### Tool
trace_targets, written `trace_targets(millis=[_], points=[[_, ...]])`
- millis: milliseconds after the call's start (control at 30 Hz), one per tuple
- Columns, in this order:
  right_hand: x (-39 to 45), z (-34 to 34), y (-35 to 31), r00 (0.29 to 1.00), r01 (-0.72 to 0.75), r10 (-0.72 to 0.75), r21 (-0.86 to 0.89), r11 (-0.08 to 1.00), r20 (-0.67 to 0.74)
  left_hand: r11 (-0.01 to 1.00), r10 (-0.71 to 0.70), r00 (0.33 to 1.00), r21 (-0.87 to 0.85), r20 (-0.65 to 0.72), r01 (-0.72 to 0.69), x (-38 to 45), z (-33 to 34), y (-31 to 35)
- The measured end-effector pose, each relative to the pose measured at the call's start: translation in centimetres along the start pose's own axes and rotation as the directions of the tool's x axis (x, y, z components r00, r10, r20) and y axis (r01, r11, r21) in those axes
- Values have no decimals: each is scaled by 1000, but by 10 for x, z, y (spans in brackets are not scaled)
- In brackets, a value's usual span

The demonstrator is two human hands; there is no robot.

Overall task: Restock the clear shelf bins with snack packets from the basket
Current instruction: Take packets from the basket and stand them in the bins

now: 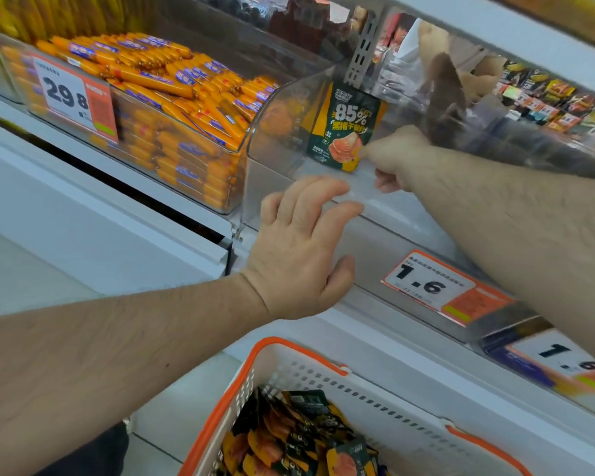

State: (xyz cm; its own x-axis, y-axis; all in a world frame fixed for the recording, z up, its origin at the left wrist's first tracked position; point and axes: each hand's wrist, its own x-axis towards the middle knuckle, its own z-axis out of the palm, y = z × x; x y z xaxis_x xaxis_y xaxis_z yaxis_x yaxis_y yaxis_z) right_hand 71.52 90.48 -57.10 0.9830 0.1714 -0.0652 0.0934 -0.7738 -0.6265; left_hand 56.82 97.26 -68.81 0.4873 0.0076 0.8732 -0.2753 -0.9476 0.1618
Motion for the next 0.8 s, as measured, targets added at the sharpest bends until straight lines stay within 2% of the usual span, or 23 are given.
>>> trace_targets(millis=[67,133,200,267,333,433,500,533,567,600,667,733,767,800], points=[[-7,-2,0,997,22,-29,-103,994,-69,993,70,997,-99,28,-67,-5,-3,13],[-22,-4,-1,993,73,-90,-200,977,-79,978,109,987,-191,120,-85,-16,-3,22],[-41,-4,-3,972,183,-216,-283,941,-89,970,124,957,-235,262,-61,-30,-3,28],[-69,-3,-1,919,288,-365,-376,881,-151,967,110,919,-253,378,-12,-42,-1,31],[-97,0,6,825,394,-517,-424,815,-229,961,83,874,-272,479,57,-52,-1,32],[-130,14,25,573,599,-742,-439,669,-348,945,1,804,-265,594,194,-61,-4,38],[-140,29,43,435,724,-805,-374,579,-404,923,-59,740,-246,670,297,-67,-4,42],[-144,38,54,401,769,-808,-320,553,-432,908,-79,709,-243,701,341,-71,-4,43],[-148,47,65,403,798,-794,-249,548,-455,896,-93,693,-244,714,371,-74,-5,44],[-152,55,77,438,809,-764,-163,564,-474,885,-113,662,-227,741,405,-77,-5,45],[-160,75,110,591,742,-658,-5,670,-467,876,-115,593,-199,797,438,-86,-6,46],[-164,97,152,810,537,-483,88,839,-332,908,-105,454,-100,885,406,-95,-7,44],[-165,107,174,906,391,-371,68,918,-202,923,-104,369,-48,924,381,-100,-7,43],[-166,117,196,963,264,-265,-21,964,-52,934,-104,291,-8,951,358,-105,-7,42]])
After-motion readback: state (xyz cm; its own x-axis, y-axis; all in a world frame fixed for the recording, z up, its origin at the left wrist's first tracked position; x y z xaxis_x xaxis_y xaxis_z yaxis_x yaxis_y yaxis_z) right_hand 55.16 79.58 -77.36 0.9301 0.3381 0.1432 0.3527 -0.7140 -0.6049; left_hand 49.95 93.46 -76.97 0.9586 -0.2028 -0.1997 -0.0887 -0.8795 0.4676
